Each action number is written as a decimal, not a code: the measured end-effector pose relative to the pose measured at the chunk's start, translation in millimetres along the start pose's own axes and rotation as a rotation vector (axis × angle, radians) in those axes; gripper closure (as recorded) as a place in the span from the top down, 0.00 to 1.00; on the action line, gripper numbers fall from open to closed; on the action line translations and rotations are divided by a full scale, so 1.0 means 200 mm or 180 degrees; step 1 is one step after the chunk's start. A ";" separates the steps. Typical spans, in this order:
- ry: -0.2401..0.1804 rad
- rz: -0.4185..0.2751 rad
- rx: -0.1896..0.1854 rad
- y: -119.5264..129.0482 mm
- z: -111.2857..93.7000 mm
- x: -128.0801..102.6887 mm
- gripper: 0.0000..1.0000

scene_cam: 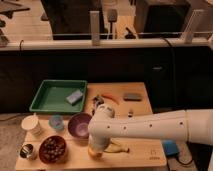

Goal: Place apple in paper cup

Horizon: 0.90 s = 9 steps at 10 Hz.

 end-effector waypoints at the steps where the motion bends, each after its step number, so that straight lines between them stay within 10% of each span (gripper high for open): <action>1: 0.0000 0.0001 -0.0005 0.00 -0.01 0.00 0.14; 7: 0.0012 -0.0005 0.0002 0.01 -0.02 0.01 0.75; 9: 0.0028 -0.0035 0.0035 -0.02 0.01 0.02 0.80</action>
